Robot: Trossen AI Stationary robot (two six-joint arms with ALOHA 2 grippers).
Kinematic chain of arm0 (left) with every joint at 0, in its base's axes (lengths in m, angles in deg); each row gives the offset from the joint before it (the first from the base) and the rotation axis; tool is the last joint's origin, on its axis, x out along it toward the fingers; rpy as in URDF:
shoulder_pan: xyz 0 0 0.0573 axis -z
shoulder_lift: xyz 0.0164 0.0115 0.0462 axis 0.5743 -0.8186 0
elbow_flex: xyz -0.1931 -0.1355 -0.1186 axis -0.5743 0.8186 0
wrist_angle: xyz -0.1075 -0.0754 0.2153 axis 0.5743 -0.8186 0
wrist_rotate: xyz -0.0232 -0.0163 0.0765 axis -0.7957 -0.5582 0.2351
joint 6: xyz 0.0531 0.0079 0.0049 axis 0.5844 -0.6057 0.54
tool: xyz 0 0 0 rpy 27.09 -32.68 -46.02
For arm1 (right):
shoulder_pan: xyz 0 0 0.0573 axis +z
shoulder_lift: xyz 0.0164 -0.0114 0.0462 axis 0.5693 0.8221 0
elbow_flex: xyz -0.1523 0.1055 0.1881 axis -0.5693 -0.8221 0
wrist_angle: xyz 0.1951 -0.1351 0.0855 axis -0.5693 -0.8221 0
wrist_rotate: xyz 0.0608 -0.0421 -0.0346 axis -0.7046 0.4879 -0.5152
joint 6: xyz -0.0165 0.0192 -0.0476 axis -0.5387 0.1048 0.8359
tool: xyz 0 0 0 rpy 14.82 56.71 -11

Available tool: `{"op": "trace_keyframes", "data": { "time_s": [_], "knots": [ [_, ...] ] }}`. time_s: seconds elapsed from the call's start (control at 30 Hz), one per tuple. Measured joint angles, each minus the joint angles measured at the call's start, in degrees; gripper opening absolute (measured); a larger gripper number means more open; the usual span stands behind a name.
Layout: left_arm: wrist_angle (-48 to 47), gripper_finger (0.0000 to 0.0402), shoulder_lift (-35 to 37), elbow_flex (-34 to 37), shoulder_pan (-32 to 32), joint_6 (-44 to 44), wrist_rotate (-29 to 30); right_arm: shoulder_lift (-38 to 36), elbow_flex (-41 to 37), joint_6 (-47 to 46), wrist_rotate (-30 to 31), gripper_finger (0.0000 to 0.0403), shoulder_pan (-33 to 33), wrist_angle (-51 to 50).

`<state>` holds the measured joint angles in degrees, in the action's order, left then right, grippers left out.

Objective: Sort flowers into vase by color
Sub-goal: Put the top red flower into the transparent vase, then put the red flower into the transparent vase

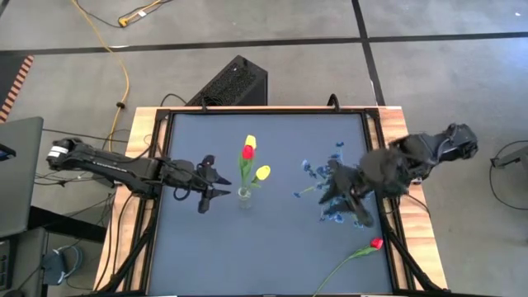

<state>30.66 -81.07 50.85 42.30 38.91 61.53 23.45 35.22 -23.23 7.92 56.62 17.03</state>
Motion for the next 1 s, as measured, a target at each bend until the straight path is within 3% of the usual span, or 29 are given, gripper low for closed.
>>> {"op": "trace_keyframes", "data": {
  "time_s": [0.3,0.73,0.87,1.0],
  "knots": [
    [-11.59,0.0139,5.30,-0.02,0.00,-1.70,1.65,6.60,0.02,-19.44,0.16,0.0162,15.10,3.85],
    [-20.75,0.0139,5.19,-0.02,0.00,-6.54,2.61,24.85,0.02,-67.11,2.03,0.0162,29.14,4.11],
    [-20.58,0.0139,5.17,-0.02,0.00,-5.81,2.57,30.15,0.02,-70.78,1.40,0.0162,31.74,4.04],
    [-20.54,0.0139,5.17,-0.02,0.00,-4.94,2.62,34.93,0.02,-61.75,-2.43,0.0162,33.03,2.09]
  ]
}}
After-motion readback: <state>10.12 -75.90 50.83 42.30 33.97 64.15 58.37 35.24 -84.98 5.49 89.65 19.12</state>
